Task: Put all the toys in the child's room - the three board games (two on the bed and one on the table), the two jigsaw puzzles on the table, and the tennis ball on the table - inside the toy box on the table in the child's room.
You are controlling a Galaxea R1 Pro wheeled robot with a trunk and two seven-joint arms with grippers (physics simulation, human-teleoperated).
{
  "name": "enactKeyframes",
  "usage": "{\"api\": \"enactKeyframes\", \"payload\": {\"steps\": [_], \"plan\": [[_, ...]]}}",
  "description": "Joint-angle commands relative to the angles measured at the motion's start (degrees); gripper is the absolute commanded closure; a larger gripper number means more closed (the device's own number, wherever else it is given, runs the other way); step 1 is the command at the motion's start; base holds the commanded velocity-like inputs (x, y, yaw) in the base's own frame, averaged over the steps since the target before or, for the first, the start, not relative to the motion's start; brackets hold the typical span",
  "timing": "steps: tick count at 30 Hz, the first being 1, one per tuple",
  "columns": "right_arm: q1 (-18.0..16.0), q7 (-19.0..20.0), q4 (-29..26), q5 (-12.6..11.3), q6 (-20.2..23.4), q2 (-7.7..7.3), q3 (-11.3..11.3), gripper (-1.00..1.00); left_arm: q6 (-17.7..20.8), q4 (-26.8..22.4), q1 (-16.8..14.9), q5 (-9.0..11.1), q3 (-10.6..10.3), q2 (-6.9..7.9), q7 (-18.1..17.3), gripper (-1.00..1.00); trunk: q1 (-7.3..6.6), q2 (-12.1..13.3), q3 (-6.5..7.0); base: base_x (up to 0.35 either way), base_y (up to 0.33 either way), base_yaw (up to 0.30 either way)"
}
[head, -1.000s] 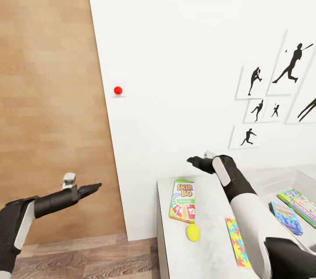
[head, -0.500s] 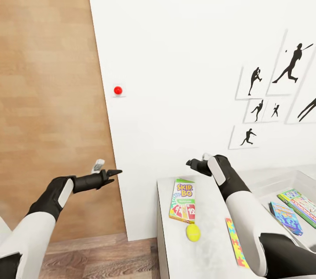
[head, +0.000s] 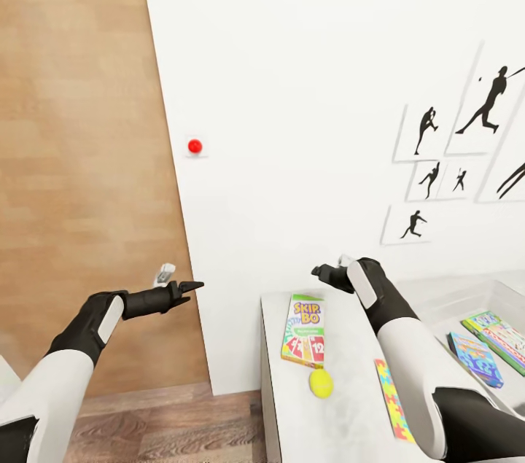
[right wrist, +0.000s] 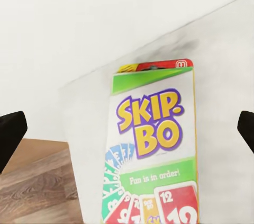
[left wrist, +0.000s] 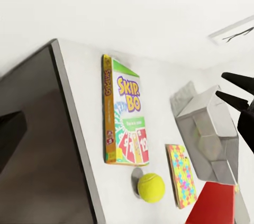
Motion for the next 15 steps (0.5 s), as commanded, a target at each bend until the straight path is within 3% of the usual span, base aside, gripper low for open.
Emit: {"api": "enactKeyframes", "payload": {"steps": [1,15], "plan": [[-0.05,-0.49,-0.07,-0.62,0.16,0.02,-0.18,-1.00,0.26,0.01,-0.06,0.03,0.10,-0.01,-0.16,-1.00,0.04,-0.14,-0.23,0.000,0.000,0.000],[-0.05,-0.49,-0.05,-0.62,0.16,0.17,-0.17,-1.00,0.12,-0.12,-0.06,0.03,0.01,0.12,-0.34,-1.00,0.04,-0.14,-1.53,0.000,0.000,0.000]]}}
